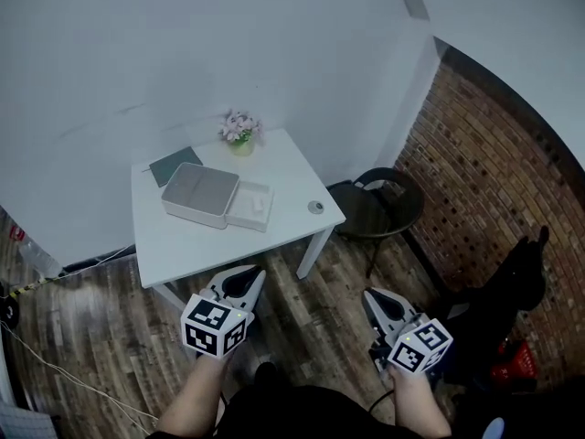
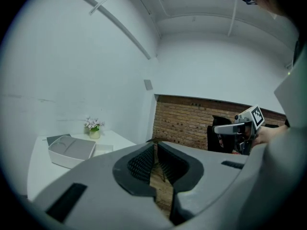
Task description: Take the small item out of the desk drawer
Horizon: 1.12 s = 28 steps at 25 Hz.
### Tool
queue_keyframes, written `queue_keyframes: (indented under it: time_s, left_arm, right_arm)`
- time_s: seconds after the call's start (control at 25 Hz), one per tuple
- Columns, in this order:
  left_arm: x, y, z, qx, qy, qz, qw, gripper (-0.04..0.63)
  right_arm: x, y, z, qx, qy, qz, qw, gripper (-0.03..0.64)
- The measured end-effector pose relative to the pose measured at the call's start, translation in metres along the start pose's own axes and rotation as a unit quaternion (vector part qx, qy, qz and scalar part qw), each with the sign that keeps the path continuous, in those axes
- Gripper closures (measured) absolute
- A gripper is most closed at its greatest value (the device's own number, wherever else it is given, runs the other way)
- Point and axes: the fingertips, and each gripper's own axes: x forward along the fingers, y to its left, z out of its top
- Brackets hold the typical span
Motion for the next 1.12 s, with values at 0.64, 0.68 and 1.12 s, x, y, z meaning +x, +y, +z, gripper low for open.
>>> queue_keyframes:
  time_s: [0.64,0.68,1.12]
  left_arm:
    - [0.051,0.078,0.004,-0.020,0.026,0.032,0.9989,0.567]
    - [0.058,0.081,0.005,-0.019,0.028,0.036,0.9988,0.566]
    - [0.183,0.111,0.030,-0.028,0.047,0.063,0.9965,0.567]
  right_arm:
    - [0.103,-0.050,-0.004,0.038,0.027,0.032,0.998,0.614]
    - [0.111,-0.057,-0.004,0.039,0.028,0.038,0.998,0.614]
    - [0.195,-0.175,0.023,0.054,0.032,0.078,0.995,0.614]
